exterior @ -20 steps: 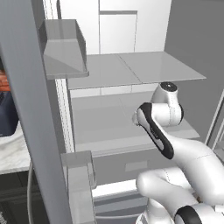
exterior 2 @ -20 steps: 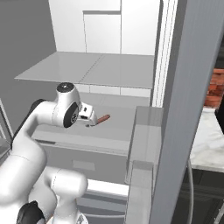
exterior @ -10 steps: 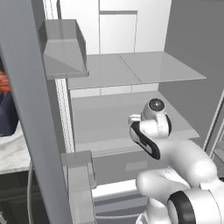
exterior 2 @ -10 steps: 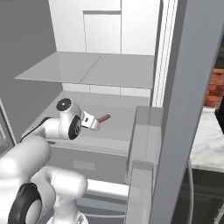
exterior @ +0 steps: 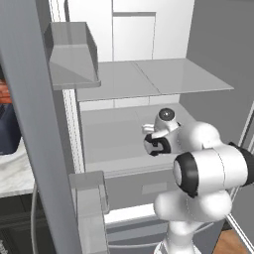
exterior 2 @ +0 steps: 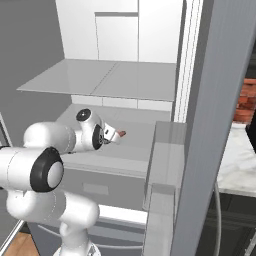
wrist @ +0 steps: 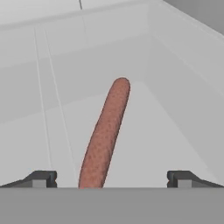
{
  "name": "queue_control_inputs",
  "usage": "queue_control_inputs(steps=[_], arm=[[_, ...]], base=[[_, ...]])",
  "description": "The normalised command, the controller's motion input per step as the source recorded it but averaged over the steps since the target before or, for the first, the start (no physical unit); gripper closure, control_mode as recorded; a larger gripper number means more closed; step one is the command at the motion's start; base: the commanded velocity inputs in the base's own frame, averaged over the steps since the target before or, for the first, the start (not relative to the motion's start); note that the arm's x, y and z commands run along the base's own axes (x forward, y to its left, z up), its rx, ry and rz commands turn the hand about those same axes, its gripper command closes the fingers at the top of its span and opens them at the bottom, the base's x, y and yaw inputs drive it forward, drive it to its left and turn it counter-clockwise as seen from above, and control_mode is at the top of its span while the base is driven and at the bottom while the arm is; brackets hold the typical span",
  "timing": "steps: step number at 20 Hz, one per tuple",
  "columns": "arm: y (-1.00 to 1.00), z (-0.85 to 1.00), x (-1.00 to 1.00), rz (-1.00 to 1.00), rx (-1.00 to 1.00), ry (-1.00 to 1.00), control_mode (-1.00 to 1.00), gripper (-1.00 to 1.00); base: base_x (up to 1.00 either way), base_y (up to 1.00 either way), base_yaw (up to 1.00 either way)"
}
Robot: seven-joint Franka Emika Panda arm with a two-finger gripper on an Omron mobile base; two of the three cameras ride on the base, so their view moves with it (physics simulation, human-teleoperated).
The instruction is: Move the hot dog bun to the plate on the dining table and place the condiment next to that plate. Then navigate to the fridge and take the sausage and place it on the plate as well.
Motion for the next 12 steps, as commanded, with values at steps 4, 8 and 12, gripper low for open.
queue_control_inputs(steps=[4,8,12], arm=[[0.00,-0.10,0.46,-0.03,0.00,0.07,-1.00,-1.00],[0.00,-0.32,0.33,-0.03,0.00,0.04,-1.00,-1.00],[0.00,-0.36,0.31,-0.05,0.00,0.03,-1.00,-1.00]], base=[[0.00,0.00,0.00],[0.00,0.00,0.00],[0.00,0.00,0.00]])
